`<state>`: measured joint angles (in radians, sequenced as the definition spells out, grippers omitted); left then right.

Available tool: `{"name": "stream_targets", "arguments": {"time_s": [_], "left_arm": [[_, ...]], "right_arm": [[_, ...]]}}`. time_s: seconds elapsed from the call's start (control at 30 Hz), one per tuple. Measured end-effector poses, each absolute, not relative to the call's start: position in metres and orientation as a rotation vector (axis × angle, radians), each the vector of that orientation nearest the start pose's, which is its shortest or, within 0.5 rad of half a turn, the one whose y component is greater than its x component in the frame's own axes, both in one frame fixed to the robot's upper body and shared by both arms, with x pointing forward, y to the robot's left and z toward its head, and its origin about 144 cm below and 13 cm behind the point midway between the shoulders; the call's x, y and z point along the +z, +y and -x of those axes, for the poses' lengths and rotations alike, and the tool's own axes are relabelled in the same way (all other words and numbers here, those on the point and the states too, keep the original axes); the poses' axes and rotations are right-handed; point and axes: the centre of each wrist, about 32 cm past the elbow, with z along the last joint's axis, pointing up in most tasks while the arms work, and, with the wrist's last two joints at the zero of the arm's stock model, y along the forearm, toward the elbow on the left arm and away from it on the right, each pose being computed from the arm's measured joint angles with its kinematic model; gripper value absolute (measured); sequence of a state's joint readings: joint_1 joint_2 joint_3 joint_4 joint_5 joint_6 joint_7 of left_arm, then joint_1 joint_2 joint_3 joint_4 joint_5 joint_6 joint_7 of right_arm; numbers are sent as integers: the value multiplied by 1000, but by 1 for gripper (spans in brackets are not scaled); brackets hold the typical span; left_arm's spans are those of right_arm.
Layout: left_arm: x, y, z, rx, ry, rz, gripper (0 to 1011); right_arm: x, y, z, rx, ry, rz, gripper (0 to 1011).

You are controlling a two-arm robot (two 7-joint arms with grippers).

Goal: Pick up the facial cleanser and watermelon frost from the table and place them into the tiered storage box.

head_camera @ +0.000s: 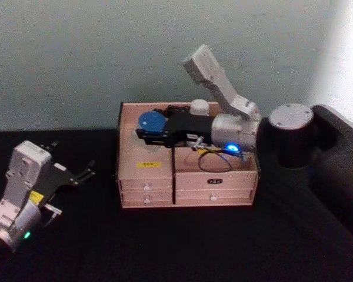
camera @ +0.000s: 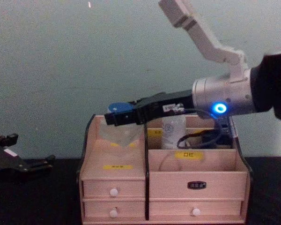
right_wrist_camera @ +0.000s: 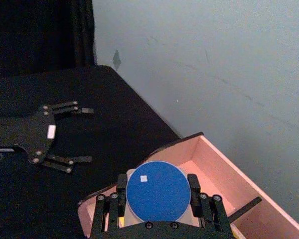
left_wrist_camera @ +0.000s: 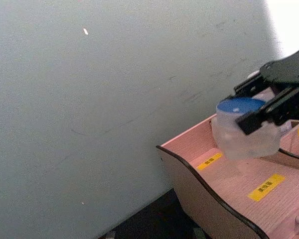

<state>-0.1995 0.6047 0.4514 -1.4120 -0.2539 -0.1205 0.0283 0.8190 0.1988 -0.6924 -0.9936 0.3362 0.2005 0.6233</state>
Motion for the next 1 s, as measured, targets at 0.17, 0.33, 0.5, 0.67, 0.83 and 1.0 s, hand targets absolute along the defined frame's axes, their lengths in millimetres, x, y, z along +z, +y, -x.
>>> {"name": "stream_targets", "arguments": {"time_s": [0.17, 0.33, 0.5, 0.67, 0.83, 1.0], "left_arm": [[1140, 310, -489, 1248, -285, -304, 1001], [1140, 310, -489, 1248, -285, -304, 1002], [1140, 310, -489, 1248, -285, -304, 1001], [1140, 310, -489, 1248, -285, -304, 1001], [1140, 310, -489, 1248, -285, -304, 1001], [1140, 310, -489, 1248, -285, -304, 1001]], "right_arm": [[1246, -146, -644, -551, -30, 336, 721], [1238, -144, -650, -556, -13, 349, 722], [1234, -143, -653, -553, -2, 351, 722], [1229, -142, -654, -549, 8, 360, 721], [1228, -141, -656, -547, 11, 364, 721], [1228, -140, -656, -548, 6, 367, 722]]}}
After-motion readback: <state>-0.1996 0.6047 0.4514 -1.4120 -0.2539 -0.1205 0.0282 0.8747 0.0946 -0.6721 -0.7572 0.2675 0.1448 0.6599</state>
